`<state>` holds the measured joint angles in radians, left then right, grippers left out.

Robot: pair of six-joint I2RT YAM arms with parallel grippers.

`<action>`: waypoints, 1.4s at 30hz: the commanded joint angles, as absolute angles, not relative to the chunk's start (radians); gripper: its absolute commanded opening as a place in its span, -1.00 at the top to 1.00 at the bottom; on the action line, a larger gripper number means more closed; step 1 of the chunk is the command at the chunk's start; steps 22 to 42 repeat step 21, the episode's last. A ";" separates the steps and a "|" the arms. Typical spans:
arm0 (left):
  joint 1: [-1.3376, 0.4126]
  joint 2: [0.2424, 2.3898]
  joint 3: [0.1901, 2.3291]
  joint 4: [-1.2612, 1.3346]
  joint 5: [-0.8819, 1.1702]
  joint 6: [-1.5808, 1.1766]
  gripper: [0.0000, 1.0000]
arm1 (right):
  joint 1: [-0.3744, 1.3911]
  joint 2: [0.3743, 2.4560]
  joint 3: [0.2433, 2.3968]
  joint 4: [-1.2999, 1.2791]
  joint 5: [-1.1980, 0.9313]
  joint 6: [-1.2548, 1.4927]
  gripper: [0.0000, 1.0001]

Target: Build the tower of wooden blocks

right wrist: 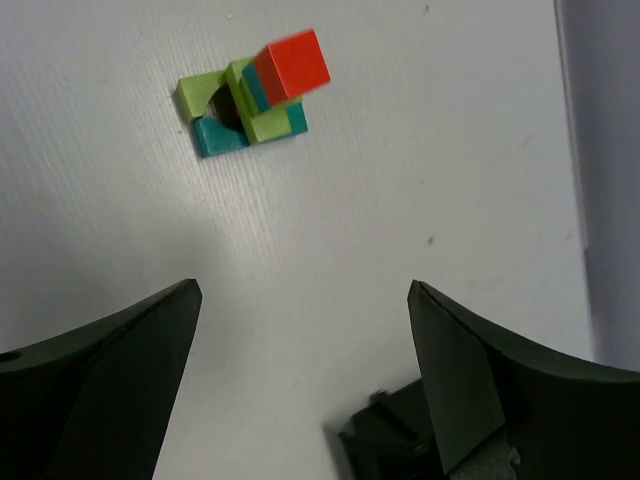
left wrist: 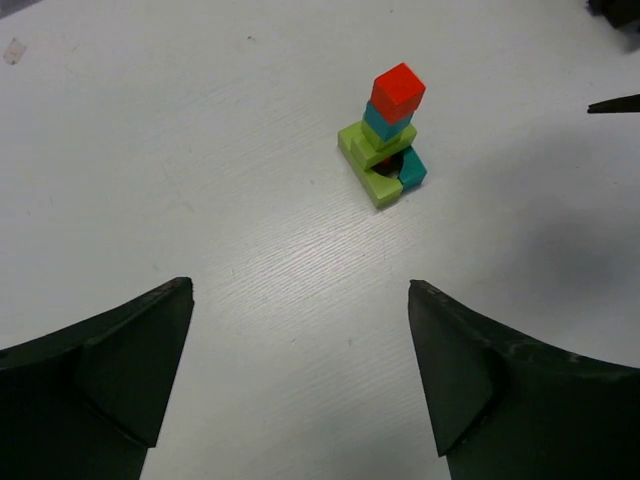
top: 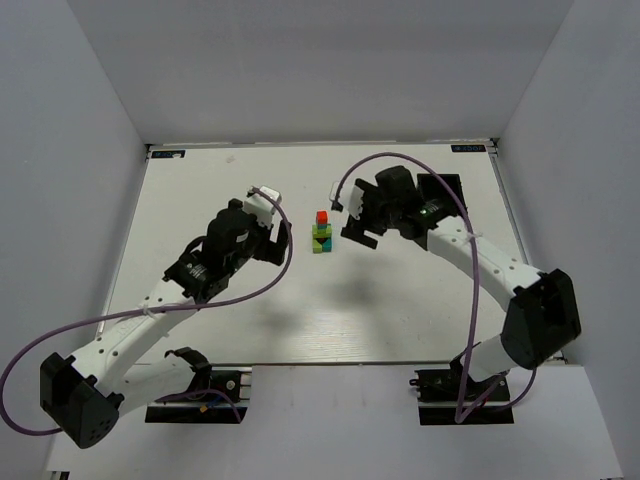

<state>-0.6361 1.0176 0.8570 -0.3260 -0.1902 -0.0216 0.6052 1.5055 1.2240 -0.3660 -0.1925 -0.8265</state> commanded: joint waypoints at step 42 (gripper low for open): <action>-0.640 0.838 0.752 -0.241 -0.149 0.141 -0.99 | 0.584 0.950 0.687 -0.040 0.106 -0.393 -0.80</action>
